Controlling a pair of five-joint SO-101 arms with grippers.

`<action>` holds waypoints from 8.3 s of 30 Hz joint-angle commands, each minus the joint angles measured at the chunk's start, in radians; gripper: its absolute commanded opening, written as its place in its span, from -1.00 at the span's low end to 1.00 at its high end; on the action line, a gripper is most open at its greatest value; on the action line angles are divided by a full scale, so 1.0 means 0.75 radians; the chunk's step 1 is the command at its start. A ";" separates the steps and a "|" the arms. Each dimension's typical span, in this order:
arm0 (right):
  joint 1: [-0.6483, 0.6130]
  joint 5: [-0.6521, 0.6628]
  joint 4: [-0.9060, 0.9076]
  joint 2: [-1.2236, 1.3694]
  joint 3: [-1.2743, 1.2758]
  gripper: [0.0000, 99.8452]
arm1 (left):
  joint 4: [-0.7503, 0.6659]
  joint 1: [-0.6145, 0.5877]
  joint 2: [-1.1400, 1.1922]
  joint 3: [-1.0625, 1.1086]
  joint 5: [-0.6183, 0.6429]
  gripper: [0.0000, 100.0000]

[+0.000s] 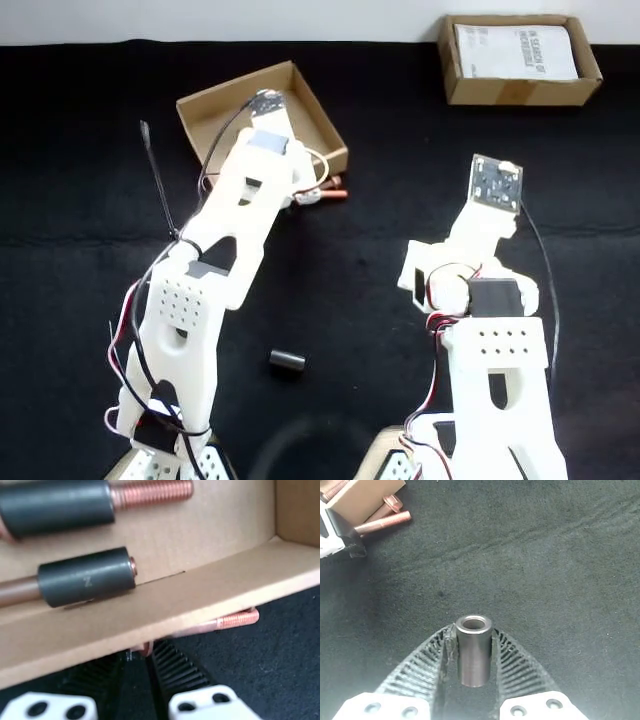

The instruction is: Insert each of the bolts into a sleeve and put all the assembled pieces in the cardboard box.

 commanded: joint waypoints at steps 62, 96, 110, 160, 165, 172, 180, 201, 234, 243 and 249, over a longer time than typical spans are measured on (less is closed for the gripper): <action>-0.001 0.068 -0.079 -0.021 0.062 -0.98 | 0.061 0.089 -0.177 -0.011 -0.061 -0.48; -0.003 0.070 -0.206 -0.024 0.134 -0.98 | 0.442 0.146 -0.064 -0.688 -0.063 -0.98; -0.263 0.068 -0.275 -0.339 0.028 -0.98 | 0.794 0.163 -0.394 -1.376 -0.288 -0.98; -0.549 0.266 -0.439 -0.836 0.449 -0.98 | -0.565 0.347 -2.231 1.394 -0.601 -0.98; -0.549 0.264 -0.455 -0.834 0.490 -0.98 | -0.812 0.467 -2.317 1.580 -0.601 -0.98; -0.496 0.264 -0.455 -0.836 0.492 -0.98 | -0.831 0.568 -2.411 1.656 -0.601 -0.98; -0.496 0.258 -0.455 -0.836 0.467 -0.98 | -0.863 0.553 -2.444 1.777 -0.599 -0.98; -0.492 0.258 -0.455 -0.836 0.445 -0.98 | -1.019 0.553 -2.444 1.951 -0.381 -0.98; -0.496 0.260 -0.453 -0.952 0.451 -0.98 | -1.052 0.562 -2.444 2.063 -0.354 -0.98; -0.494 0.262 -0.453 -0.952 0.453 -0.98 | -0.696 0.568 -2.526 1.994 -0.360 -0.82; -0.494 0.264 -0.455 -0.950 0.451 -0.98 | -0.325 0.568 -2.587 1.855 -0.360 -0.40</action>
